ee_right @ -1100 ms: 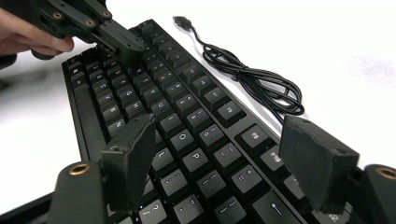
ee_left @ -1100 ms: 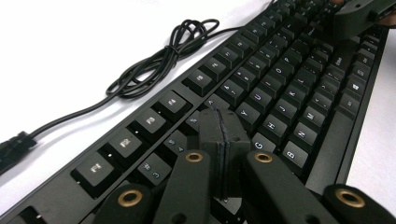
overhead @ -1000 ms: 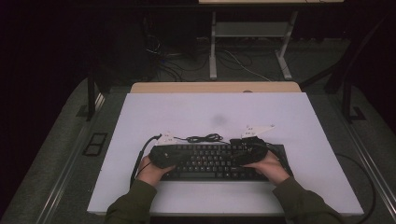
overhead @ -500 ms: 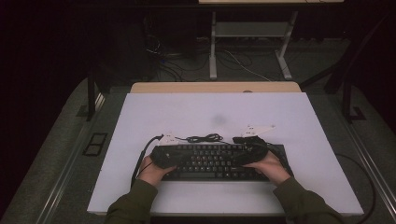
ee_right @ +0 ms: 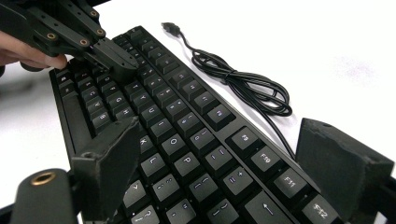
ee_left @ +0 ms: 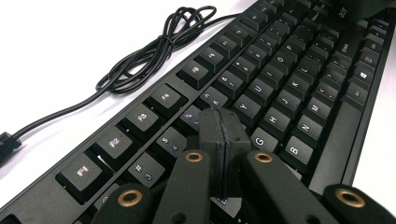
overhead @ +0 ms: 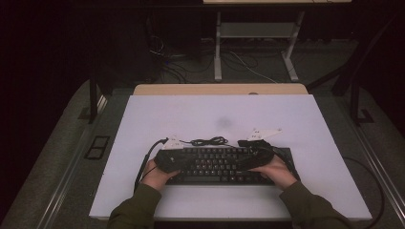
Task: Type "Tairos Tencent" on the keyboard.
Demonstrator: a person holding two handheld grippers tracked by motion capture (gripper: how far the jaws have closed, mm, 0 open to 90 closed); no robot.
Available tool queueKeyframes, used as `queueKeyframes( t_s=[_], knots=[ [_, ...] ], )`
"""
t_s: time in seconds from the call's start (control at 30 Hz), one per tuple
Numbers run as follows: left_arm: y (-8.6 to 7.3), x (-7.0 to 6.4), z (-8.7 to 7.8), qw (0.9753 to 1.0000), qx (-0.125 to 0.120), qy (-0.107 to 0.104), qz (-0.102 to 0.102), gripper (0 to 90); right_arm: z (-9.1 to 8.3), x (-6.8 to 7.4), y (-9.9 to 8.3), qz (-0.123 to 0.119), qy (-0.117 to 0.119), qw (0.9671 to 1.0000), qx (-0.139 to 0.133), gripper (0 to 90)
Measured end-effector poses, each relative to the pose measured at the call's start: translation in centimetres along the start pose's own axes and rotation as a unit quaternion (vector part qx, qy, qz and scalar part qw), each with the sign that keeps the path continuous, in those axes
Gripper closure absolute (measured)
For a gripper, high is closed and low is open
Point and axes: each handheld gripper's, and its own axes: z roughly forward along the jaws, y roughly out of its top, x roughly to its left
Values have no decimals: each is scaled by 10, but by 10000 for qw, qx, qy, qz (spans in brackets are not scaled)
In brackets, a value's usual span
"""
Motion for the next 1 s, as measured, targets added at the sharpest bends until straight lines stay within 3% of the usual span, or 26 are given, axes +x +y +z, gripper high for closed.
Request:
queueKeyframes(
  t_s=[0.23, 0.6, 1.0],
  knots=[
    [1, 0, -2, 10000, -22, 50, 14, 885, -1, -1, 0, 53, 2, 10000, 3, 141],
    [4, -2, -7, 9998, -168, -59, -63, 842, -2, -1, 0, 68, 25, 10000, -6, 141],
    [4, -4, -11, 9994, -330, -91, -71, 647, -3, -1, 1, 13, 83, 10000, -21, 151]
  ],
)
